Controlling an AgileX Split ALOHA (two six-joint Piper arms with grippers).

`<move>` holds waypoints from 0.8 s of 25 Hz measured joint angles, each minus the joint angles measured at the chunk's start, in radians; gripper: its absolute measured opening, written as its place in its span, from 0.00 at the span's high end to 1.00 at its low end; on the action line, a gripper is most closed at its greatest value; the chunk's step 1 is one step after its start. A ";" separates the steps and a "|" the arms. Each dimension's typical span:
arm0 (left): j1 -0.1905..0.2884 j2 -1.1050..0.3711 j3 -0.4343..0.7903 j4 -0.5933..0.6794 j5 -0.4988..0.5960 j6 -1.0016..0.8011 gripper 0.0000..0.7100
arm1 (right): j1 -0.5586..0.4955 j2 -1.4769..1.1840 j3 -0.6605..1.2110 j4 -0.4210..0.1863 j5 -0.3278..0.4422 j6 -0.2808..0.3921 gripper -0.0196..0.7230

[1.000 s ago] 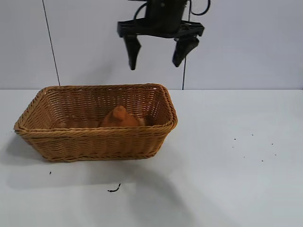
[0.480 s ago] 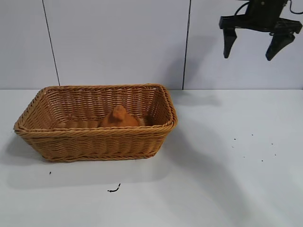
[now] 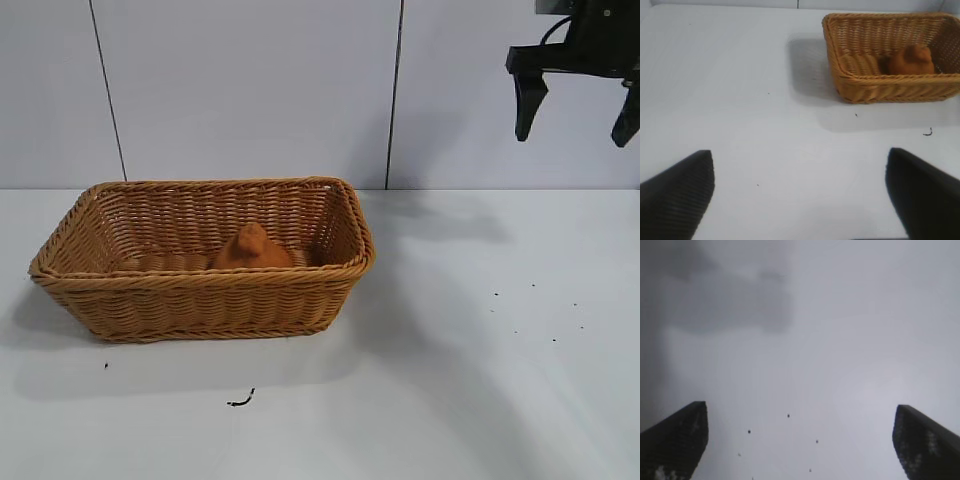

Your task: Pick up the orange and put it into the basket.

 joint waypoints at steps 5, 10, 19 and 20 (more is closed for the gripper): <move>0.000 0.000 0.000 0.000 0.000 0.000 0.06 | 0.000 -0.297 0.290 0.003 0.000 -0.004 0.04; 0.000 0.000 0.000 0.000 0.000 0.000 0.06 | 0.000 -0.620 0.560 0.006 0.000 -0.014 0.04; 0.000 0.000 0.000 0.000 -0.001 0.000 0.06 | 0.000 -1.213 0.937 0.007 -0.181 -0.051 0.04; 0.000 0.000 0.000 0.000 -0.001 0.000 0.06 | 0.000 -1.267 0.962 0.007 -0.183 -0.052 0.04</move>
